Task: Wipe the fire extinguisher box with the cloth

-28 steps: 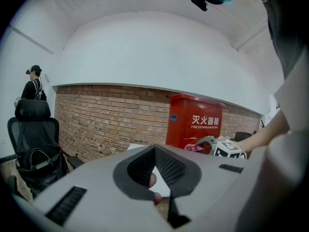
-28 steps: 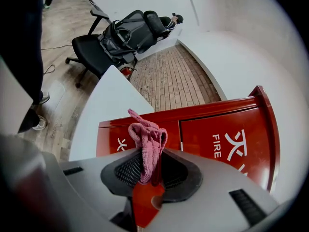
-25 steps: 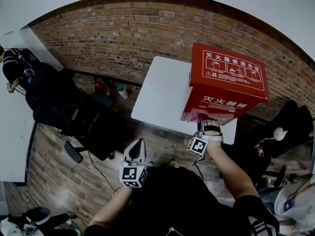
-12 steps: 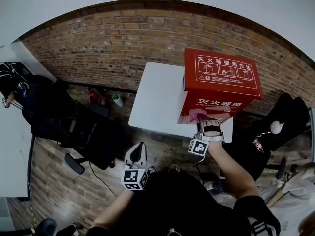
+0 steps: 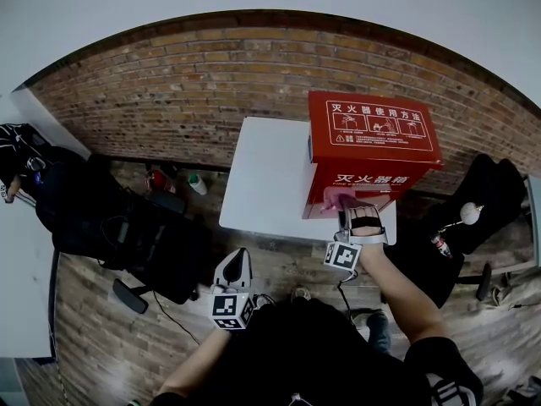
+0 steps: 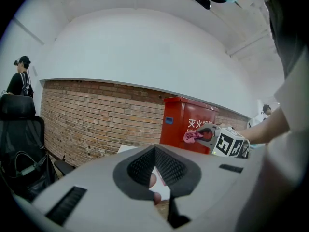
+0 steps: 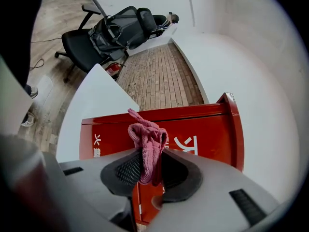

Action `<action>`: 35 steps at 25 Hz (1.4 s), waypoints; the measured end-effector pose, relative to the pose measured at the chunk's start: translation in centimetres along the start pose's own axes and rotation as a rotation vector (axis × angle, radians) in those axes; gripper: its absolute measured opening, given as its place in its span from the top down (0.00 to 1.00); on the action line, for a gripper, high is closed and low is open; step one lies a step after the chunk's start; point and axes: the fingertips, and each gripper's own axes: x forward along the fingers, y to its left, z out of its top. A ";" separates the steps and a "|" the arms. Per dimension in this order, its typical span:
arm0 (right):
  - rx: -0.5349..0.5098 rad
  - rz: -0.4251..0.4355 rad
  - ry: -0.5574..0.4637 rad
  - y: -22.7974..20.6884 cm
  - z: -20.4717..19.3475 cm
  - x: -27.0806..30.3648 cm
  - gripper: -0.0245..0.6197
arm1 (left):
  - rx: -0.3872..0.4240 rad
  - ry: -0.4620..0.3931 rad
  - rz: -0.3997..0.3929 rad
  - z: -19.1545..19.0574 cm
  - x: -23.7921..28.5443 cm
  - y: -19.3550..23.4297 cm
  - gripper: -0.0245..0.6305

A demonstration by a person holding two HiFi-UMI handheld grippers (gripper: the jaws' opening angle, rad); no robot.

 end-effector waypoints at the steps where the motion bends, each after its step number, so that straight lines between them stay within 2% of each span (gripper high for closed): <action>1: -0.001 -0.010 0.002 -0.3 0.0 -0.1 0.80 | 0.000 -0.001 -0.004 0.1 0.1 0.0 0.91; 27: -0.021 -0.220 0.018 -10.1 0.9 -3.0 0.80 | 0.000 0.002 -0.087 0.0 -0.7 1.7 0.91; 35: -0.021 -0.255 0.052 -12.0 1.2 -3.4 0.80 | -0.011 0.017 -0.116 -0.1 -1.6 3.4 0.91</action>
